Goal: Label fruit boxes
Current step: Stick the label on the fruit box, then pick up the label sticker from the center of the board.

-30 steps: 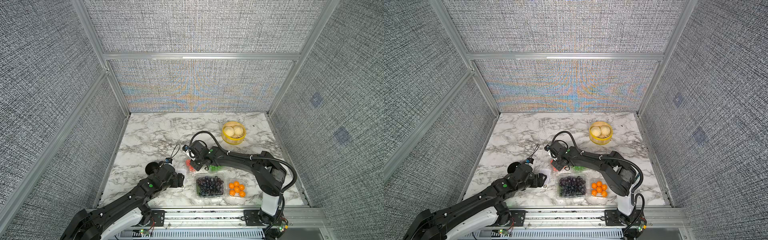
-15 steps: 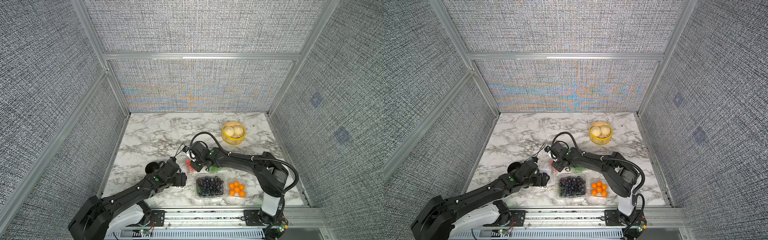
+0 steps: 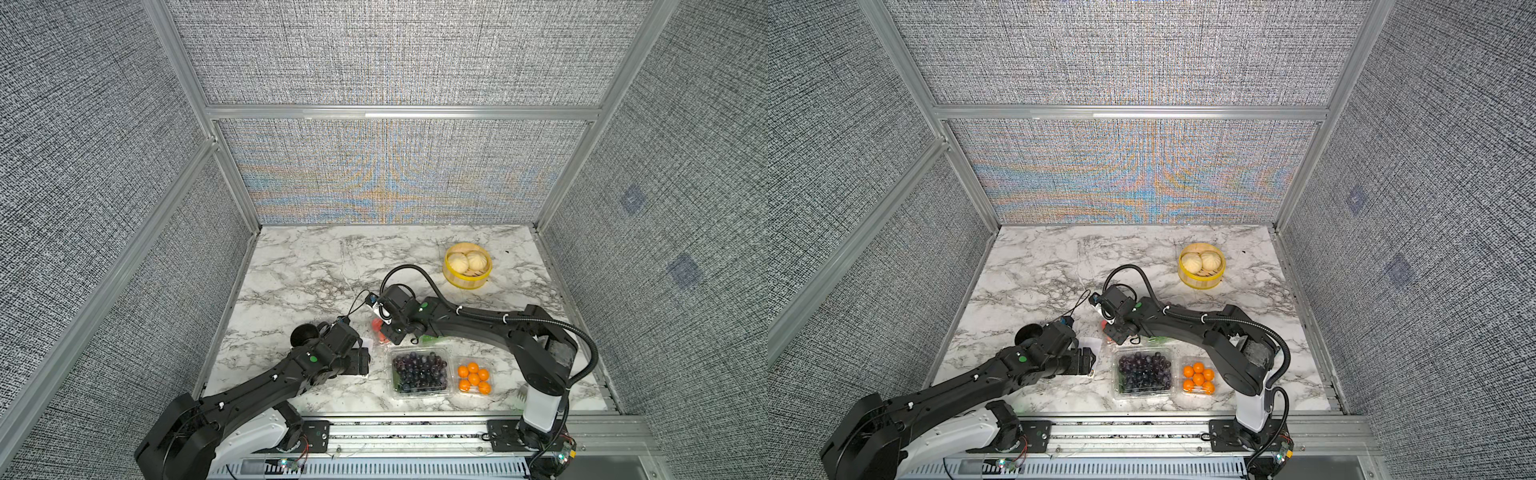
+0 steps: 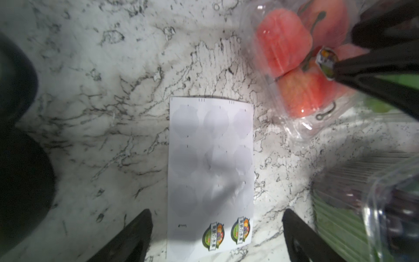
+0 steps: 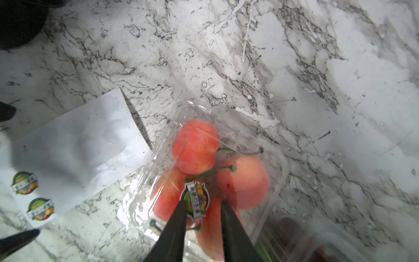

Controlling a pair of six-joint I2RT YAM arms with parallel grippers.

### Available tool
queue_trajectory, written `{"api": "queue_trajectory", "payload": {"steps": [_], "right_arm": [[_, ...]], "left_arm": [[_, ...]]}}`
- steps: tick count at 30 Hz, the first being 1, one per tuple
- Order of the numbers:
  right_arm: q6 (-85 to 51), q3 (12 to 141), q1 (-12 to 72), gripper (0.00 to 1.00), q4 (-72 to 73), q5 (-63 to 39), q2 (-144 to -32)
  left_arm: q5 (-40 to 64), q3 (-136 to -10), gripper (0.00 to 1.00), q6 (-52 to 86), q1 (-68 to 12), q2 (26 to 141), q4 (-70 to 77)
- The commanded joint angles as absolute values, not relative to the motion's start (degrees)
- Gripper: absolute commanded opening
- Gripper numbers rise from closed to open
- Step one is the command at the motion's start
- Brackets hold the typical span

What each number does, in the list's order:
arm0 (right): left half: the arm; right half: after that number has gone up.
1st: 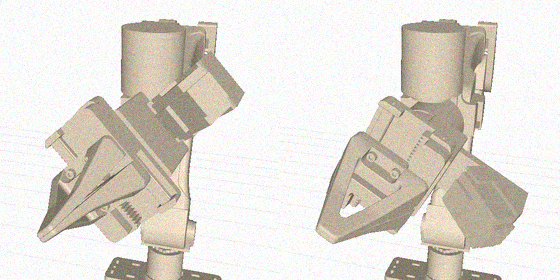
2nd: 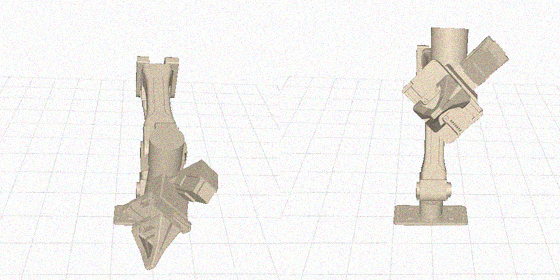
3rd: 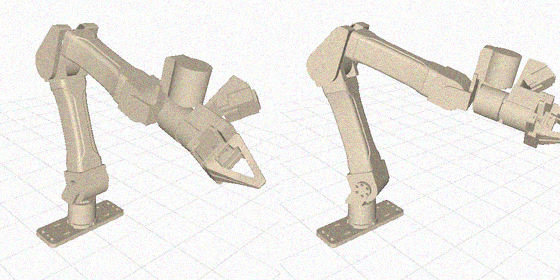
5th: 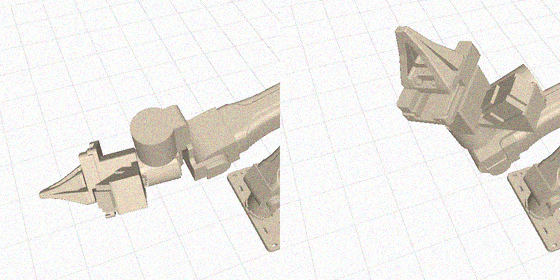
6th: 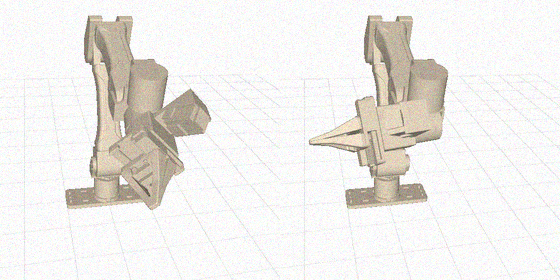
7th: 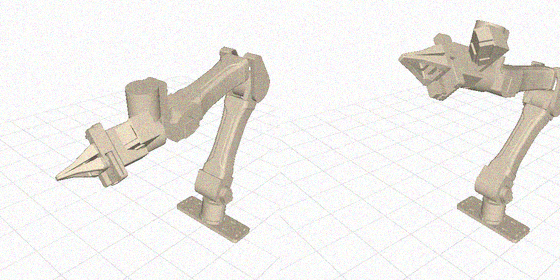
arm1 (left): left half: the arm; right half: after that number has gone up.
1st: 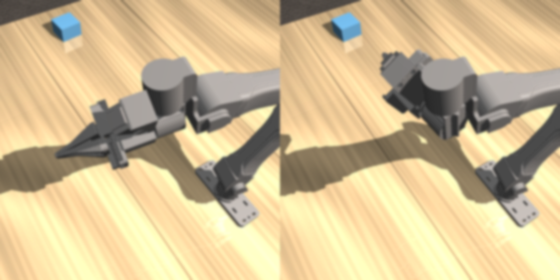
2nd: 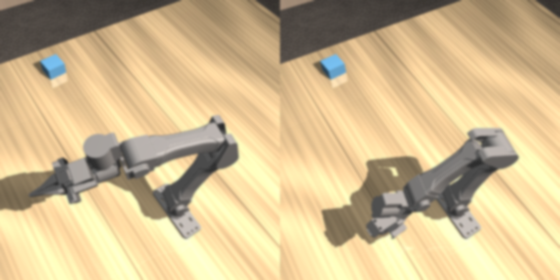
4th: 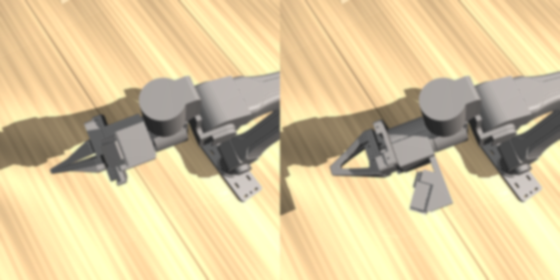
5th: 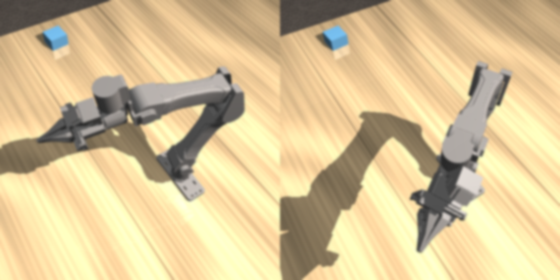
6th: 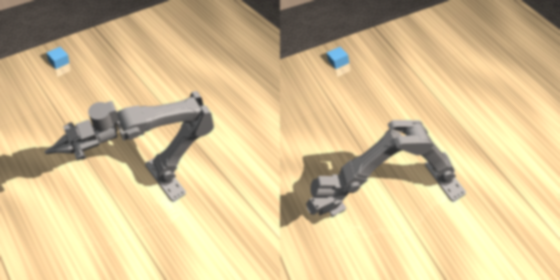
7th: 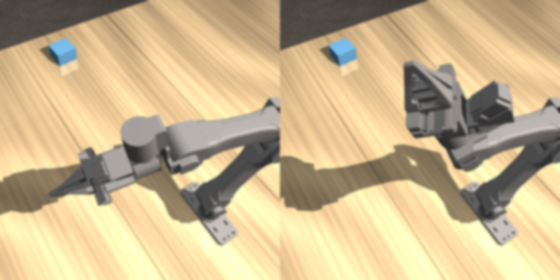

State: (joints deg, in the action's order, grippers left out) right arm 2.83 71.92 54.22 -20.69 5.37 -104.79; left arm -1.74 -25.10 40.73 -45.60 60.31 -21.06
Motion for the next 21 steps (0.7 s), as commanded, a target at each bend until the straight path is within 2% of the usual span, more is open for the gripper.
{"api": "queue_trajectory", "payload": {"steps": [1, 3, 4, 5, 6, 15, 21], "right_arm": [[1.2, 70.3, 54.1, 0.37, -17.3, 1.8, -100.8], [-0.4, 69.1, 53.7, 0.39, -16.1, 1.6, -97.9], [-1.1, 68.1, 53.6, 0.44, -15.4, 1.8, -96.1], [-2.2, 66.6, 53.5, 0.80, -14.3, 2.3, -94.2], [-3.1, 65.4, 53.4, 0.99, -13.4, 2.5, -92.6], [-5.3, 55.0, 51.7, 0.99, -9.1, 6.1, -79.8], [-6.3, 52.1, 50.9, 0.99, -9.1, 6.0, -76.7]], "left_arm": [[-2.5, -25.9, 0.91, 41.6, -46.4, 61.5, -22.3], [-2.8, -26.7, 0.91, 41.6, -47.0, 62.8, -22.6], [-3.2, -27.2, 0.92, 41.7, -47.3, 63.4, -23.0], [-3.5, -27.9, 0.93, 41.9, -47.7, 64.0, -23.5], [-4.0, -28.3, 0.95, 42.0, -48.1, 64.5, -23.7], [-10.0, -34.0, 0.96, 42.8, -50.3, 75.8, -27.7], [-17.0, -40.0, 0.95, 47.0, -50.5, 83.3, -38.6]]}}
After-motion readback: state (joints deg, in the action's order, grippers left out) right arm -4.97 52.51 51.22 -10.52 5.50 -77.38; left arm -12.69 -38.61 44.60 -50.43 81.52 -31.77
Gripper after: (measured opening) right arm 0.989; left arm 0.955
